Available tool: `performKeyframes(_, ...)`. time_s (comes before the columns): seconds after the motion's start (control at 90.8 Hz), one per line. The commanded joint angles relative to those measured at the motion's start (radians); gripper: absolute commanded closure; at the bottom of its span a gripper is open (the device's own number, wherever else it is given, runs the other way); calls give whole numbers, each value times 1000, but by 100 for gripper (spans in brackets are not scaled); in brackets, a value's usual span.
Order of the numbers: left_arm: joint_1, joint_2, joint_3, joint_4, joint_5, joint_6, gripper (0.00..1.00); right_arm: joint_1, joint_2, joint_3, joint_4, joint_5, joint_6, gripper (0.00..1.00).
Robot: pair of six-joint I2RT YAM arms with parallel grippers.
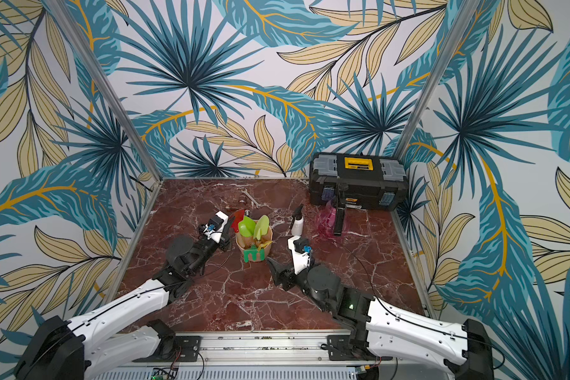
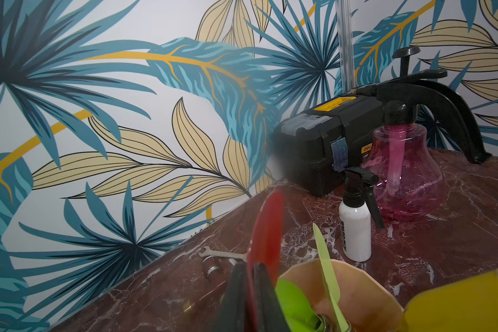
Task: Organize the gardening tools
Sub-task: Place the gardening tool in the container, then reset both arms
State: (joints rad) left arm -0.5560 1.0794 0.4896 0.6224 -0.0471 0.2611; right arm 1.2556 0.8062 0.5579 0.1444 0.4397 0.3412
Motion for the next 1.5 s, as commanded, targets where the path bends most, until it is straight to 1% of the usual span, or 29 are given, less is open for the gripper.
performKeyframes(0.0, 12, 28, -28, 73, 2, -16, 100, 3, 1, -23, -1, -6, 1, 19)
performKeyframes(0.055, 14, 53, -32, 84, 9, -25, 98, 2, 3, -23, 0, -5, 0, 19)
performKeyframes(0.165, 13, 97, -37, 105, 23, -39, 98, 2, 2, -21, 0, -5, -4, 19)
performKeyframes(0.297, 14, 123, -42, 123, 26, -47, 96, 2, -8, -21, -6, 2, -4, 19)
performKeyframes(0.496, 14, 134, -50, 111, 19, -52, 88, 2, -18, -28, -19, 17, 4, 19)
performKeyframes(0.738, 14, 125, -62, 67, 14, -59, 78, 3, -29, -37, -28, 61, 7, 13)
performKeyframes(0.793, 13, 117, -63, 55, 14, -62, 74, 2, -35, -35, -41, 91, 13, 11)
performKeyframes(0.826, 13, 107, -61, 42, 13, -65, 72, 1, -39, -33, -54, 121, 17, 9)
performKeyframes(0.892, 14, 72, -48, -8, 5, -74, 63, -7, -46, -18, -85, 181, 24, 5)
performKeyframes(1.002, 15, -4, -5, -137, -44, -91, 43, -59, -40, 46, -191, 237, 28, 1)
performKeyframes(1.057, 17, -45, 20, -197, -53, -92, 28, -90, -40, 72, -252, 252, 15, 1)
performKeyframes(1.079, 19, -56, 27, -225, -78, -92, 19, -106, -43, 79, -279, 261, 14, 1)
performKeyframes(1.101, 22, -71, 33, -243, -89, -93, 7, -125, -45, 81, -299, 268, 13, 1)
performKeyframes(1.123, 24, -85, 37, -264, -92, -92, 2, -143, -51, 81, -319, 275, 14, 1)
performKeyframes(1.167, 33, -107, 42, -300, -106, -89, 0, -184, -68, 74, -350, 277, 24, 1)
performKeyframes(1.233, 47, -140, 42, -353, -119, -96, 0, -249, -118, 45, -374, 243, 12, 1)
performKeyframes(1.321, 67, -197, 26, -404, -151, -116, 0, -322, -212, -11, -386, 209, -16, 1)
performKeyframes(1.365, 75, -228, 2, -423, -178, -130, 0, -360, -257, -33, -393, 213, -9, 1)
performKeyframes(1.421, 86, -279, -37, -429, -213, -147, 0, -396, -296, -57, -381, 179, -11, 1)
performKeyframes(1.487, 102, -339, -92, -441, -257, -170, 0, -439, -311, -72, -391, 200, 5, 1)
